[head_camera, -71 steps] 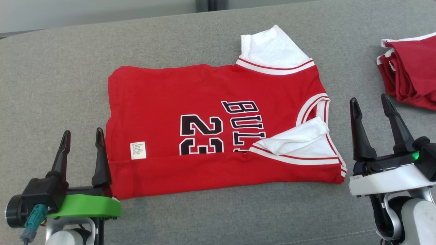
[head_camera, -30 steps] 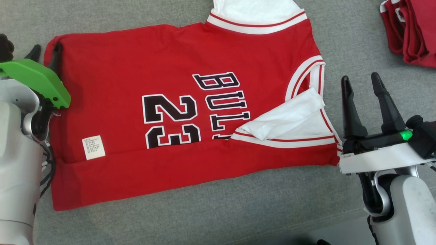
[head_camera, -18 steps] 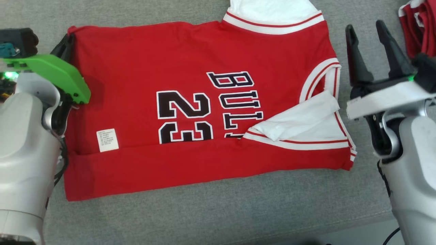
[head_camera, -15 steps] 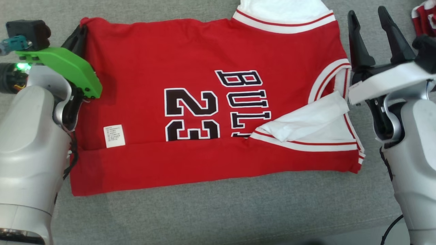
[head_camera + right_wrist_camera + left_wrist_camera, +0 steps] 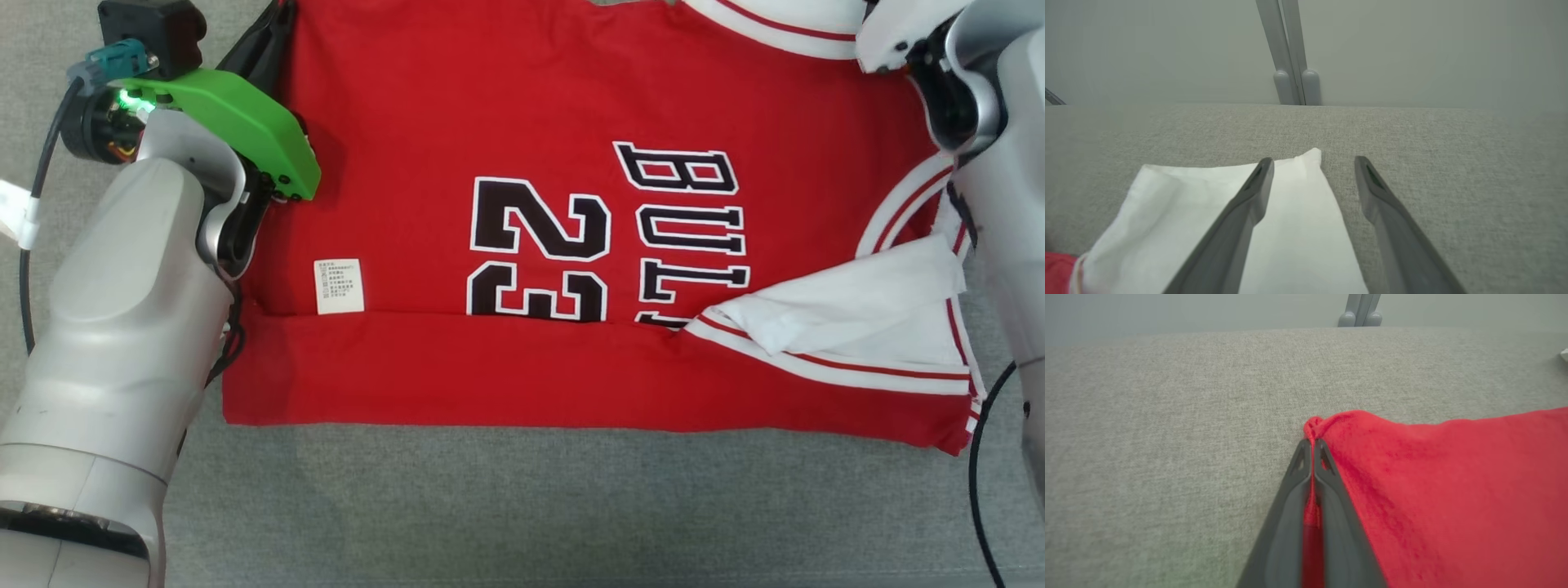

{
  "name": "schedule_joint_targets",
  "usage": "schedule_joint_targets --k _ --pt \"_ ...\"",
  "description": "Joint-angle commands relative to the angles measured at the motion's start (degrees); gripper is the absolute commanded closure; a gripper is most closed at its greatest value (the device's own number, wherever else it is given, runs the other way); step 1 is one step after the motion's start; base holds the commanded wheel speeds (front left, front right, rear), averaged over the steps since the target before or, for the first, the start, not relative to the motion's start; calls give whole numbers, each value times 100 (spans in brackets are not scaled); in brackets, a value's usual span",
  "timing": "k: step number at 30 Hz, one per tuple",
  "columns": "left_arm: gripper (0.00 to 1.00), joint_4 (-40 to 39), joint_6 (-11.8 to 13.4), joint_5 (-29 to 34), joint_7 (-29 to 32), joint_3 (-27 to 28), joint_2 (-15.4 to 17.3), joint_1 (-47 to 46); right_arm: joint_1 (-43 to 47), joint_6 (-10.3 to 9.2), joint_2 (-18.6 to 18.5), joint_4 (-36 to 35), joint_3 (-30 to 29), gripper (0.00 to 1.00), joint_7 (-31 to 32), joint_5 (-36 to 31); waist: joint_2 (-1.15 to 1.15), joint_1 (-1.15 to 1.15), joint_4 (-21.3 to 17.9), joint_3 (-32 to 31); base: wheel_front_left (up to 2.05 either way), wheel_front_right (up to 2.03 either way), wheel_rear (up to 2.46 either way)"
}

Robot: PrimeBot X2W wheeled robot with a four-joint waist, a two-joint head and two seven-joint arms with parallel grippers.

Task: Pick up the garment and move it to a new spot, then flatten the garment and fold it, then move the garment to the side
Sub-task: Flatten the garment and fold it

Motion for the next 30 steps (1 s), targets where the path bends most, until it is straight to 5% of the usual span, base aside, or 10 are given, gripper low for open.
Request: schedule_joint_targets --k 1,7,8,10,21,30 --pt "100 11 -12 -55 -37 -58 -17 -108 -221 -8 -26 204 52 0 157 6 0 0 194 212 0 0 0" --pt "100 102 -1 -193 -143 -235 -44 -191 -929 -8 -15 994 298 0 863 3 0 0 264 341 0 0 0" --pt "100 127 0 -220 -148 -259 -38 -198 -1002 -8 14 1063 330 52 920 16 0 0 264 350 0 0 0" --pt "100 170 1 -274 -183 -297 -5 -195 -1099 -8 25 1147 364 100 1002 33 0 0 249 353 0 0 0" --pt "100 17 38 -273 -577 -314 370 -163 -747 -8 -103 496 358 100 88 343 0 0 -19 2 0 0 0" --pt "100 -849 317 -184 -713 -261 795 283 500 -8 -467 -998 327 100 -638 694 0 0 -243 -516 0 0 0"
